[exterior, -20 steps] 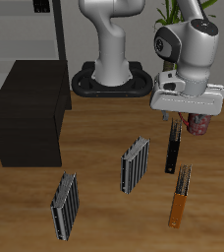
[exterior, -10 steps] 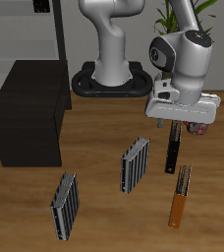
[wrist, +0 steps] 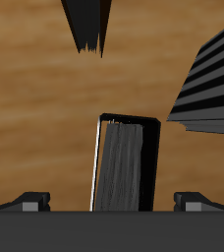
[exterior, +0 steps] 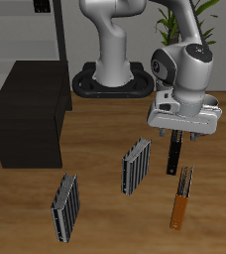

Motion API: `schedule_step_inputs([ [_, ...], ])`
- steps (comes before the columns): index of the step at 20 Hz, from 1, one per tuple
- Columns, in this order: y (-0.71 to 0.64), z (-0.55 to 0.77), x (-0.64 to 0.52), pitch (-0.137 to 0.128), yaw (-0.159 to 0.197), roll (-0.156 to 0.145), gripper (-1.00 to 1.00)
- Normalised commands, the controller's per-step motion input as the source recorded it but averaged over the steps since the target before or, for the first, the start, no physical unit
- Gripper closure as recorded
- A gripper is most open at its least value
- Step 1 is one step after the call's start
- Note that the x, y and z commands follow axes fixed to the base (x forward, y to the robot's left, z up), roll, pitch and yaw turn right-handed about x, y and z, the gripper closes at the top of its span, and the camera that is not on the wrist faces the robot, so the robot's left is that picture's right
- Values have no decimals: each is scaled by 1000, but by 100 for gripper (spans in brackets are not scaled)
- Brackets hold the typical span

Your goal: Place the black book upright on top of the shelf

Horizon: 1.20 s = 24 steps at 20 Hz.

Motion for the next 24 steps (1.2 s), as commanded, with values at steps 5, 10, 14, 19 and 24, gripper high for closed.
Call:
schedule_step_inputs([
  [5,-76,-164,75,25,-12,-13,100],
  [10,-9,-3,-15,7,-12,24,100],
  [14,-18,147,-46,-20,3,22,100],
  [19,15,302,-106,-22,-5,29,100],
  [24,-7,596,-180,-18,36,47,100],
])
